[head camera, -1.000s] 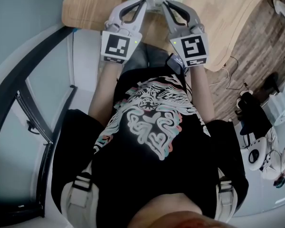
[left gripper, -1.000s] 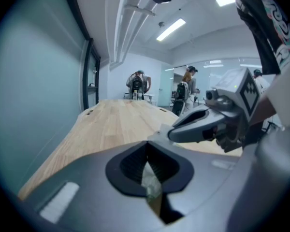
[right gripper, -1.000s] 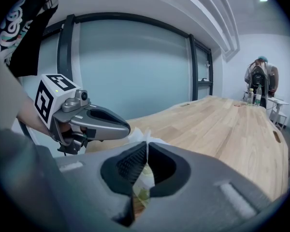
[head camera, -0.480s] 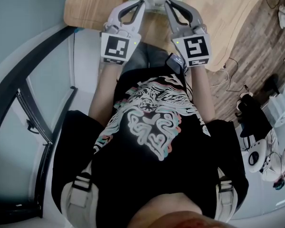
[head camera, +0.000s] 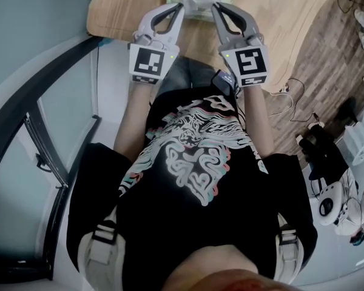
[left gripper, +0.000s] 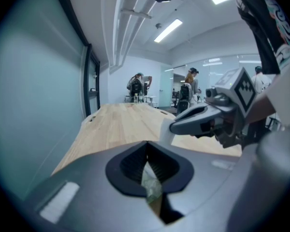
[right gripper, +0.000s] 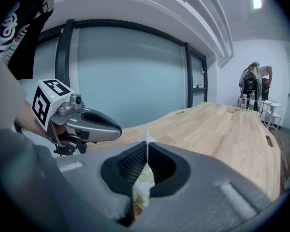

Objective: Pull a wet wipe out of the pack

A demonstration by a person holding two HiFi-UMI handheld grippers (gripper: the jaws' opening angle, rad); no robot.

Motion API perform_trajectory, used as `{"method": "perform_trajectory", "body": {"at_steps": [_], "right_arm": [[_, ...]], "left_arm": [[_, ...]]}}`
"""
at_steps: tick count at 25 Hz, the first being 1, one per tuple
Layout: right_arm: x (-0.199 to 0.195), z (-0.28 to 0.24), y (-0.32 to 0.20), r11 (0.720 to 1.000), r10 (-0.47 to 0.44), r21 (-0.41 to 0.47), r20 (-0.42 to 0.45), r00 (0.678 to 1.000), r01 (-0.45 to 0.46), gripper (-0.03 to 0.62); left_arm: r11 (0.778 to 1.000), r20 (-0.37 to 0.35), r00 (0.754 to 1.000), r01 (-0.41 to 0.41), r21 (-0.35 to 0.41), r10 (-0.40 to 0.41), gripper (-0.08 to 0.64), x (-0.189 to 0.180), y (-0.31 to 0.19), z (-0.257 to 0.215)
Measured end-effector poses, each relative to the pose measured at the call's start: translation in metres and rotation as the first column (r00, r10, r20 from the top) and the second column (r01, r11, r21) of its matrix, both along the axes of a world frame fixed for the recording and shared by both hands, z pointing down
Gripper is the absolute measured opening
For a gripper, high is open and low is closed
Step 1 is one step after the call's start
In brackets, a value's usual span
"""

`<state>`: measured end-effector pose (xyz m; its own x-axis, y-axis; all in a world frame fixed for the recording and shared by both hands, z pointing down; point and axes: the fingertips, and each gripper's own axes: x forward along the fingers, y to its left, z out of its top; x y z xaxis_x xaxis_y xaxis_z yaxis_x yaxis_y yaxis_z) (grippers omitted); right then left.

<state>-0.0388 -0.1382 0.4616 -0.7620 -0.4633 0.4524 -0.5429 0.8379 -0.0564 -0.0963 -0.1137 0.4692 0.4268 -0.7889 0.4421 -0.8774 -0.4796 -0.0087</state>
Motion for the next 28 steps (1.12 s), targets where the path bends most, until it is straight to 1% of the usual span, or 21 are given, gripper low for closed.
{"method": "perform_trajectory", "body": {"at_steps": [9,28], "right_arm": [[0.008,-0.01,-0.005,0.999,0.036,0.01,0.001,0.999,-0.036,0.006],[0.014,-0.03,0.002,0.996,0.076,0.038,0.0,0.997,-0.076,0.006]], "left_arm": [[1.0,-0.017,1.0,-0.007,0.012,0.007,-0.014,0.002,-0.003,-0.009],[0.998,-0.014,0.999,-0.033,0.049,0.034,-0.014,0.0,0.0,-0.032]]}}
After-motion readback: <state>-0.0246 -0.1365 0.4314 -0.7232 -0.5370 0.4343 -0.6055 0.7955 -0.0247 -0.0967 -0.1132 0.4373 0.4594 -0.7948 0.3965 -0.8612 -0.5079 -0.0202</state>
